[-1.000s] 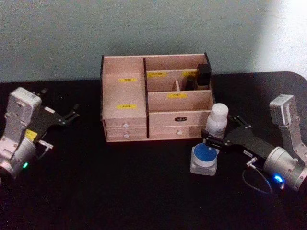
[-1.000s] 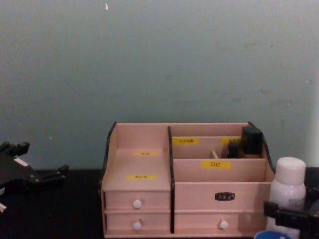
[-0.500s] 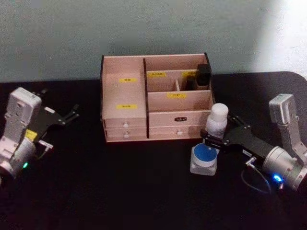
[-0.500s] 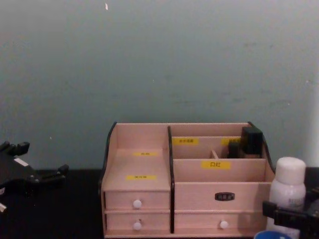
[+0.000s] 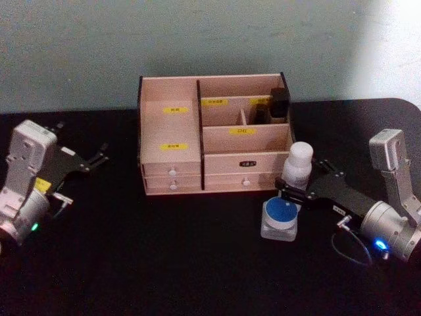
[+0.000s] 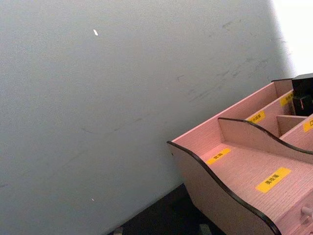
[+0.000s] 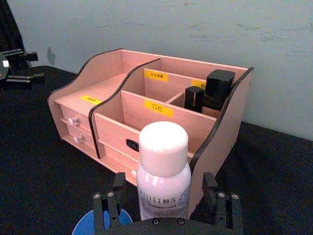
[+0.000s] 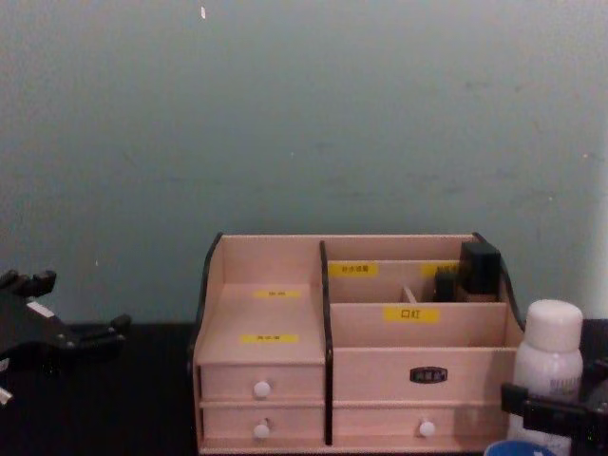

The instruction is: Pick up the facial cleanser and watermelon frost from the table and place them into the tiered storage box.

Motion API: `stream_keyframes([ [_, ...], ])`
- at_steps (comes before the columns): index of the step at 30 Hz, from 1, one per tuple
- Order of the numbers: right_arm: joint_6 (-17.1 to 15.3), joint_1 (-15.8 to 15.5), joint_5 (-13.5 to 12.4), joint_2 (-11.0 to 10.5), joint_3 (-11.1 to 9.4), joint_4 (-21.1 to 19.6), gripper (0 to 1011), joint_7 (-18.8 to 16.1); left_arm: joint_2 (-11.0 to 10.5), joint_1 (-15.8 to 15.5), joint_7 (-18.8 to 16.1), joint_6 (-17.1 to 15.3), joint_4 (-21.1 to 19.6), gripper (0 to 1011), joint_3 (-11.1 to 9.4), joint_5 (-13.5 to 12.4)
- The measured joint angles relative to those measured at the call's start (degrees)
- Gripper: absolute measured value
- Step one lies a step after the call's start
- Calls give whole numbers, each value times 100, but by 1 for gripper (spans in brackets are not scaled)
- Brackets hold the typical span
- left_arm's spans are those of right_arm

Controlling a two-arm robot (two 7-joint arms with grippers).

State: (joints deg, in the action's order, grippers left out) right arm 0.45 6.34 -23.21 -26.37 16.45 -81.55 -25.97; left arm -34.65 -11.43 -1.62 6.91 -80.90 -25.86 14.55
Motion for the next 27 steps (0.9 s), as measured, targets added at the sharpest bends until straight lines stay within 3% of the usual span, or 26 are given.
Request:
stream_keyframes([
  [6, 3, -3, 1, 0, -1, -1, 978, 0, 0, 0, 0, 0, 1, 1001, 0, 0],
  [20, 11, -4, 6, 0, -1, -5, 611, 1, 0, 0, 0, 0, 0, 1001, 0, 0],
  [27, 11, -4, 8, 0, -1, -5, 596, 0, 0, 0, 0, 0, 0, 1001, 0, 0],
])
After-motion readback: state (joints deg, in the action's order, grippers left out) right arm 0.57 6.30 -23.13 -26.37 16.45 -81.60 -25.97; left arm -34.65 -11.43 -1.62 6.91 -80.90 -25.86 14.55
